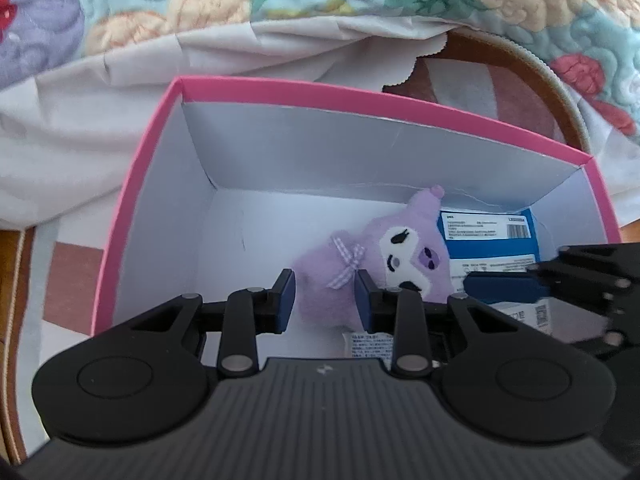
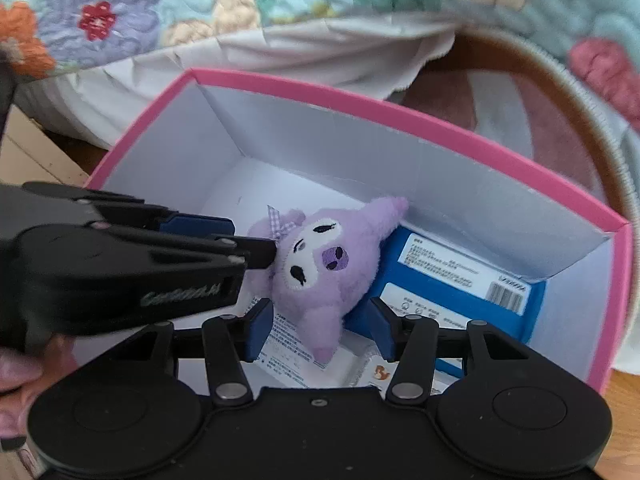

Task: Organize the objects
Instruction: 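Open both tools and withdraw them from the pink box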

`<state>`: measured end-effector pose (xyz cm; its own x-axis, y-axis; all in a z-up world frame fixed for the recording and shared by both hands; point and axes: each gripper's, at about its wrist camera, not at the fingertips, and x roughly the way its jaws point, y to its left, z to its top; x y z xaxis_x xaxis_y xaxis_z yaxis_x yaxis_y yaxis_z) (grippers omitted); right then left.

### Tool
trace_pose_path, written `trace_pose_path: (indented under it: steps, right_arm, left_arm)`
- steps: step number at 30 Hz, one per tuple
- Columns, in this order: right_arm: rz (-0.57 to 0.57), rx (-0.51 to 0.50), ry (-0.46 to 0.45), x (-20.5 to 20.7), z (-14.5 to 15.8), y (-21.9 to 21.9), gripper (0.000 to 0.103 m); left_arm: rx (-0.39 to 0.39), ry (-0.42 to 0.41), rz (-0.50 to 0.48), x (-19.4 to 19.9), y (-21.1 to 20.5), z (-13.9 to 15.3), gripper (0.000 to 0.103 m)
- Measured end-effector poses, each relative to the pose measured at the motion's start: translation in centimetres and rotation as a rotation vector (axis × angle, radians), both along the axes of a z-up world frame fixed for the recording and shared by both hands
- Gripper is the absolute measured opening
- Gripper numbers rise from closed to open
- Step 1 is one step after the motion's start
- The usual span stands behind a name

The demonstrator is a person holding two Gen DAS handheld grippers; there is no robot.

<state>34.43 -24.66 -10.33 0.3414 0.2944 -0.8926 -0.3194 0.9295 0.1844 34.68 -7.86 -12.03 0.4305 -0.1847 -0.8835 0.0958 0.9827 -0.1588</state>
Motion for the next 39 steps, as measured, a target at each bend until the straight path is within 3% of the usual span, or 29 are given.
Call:
trace_pose_path:
  steps: [1,2,4,8,11,16,22,26,39]
  right_arm:
    - [0.005,0.002,-0.009,-0.2,0.1,-0.1,0.041]
    - [0.010,0.003,-0.009,-0.4,0.2,-0.2,0.026]
    - [0.002,0.002,-0.005,-0.5,0.1,-0.6,0.021]
    - [0.001,-0.003,-0.017,-0.7,0.1,-0.7,0.021]
    - [-0.007,-0.004,-0.037,-1.3,0.3,-0.4,0.023]
    - [-0.011,-0.020,-0.125,-3.2,1.5,-0.7,0.024]
    - [-0.074,0.048,-0.181,-6.0,4.3,-2.2,0.030]
    - [-0.095,0.051,-0.198,-8.1,5.7,-2.7,0.032]
    - [-0.084,0.036,-0.214,-12.9,10.2,-1.3,0.046]
  left_arm:
    - [-0.003,-0.003,0.003,0.0,0.0,0.0,0.031]
    - [-0.012,-0.003,0.008,-0.1,0.0,0.1,0.031]
    - [-0.026,0.001,0.019,-0.2,0.1,0.2,0.031]
    - [-0.021,-0.017,0.013,-0.9,-0.1,1.5,0.033]
    - [-0.037,0.016,0.021,-1.4,0.5,2.4,0.035]
    - [0.040,0.029,-0.023,-3.2,0.5,4.3,0.042]
    - [0.095,-0.013,-0.071,-6.2,1.3,7.5,0.062]
    - [0.135,-0.026,-0.085,-8.0,1.8,9.0,0.064]
    - [0.142,-0.022,-0.086,-13.2,4.1,12.5,0.071]
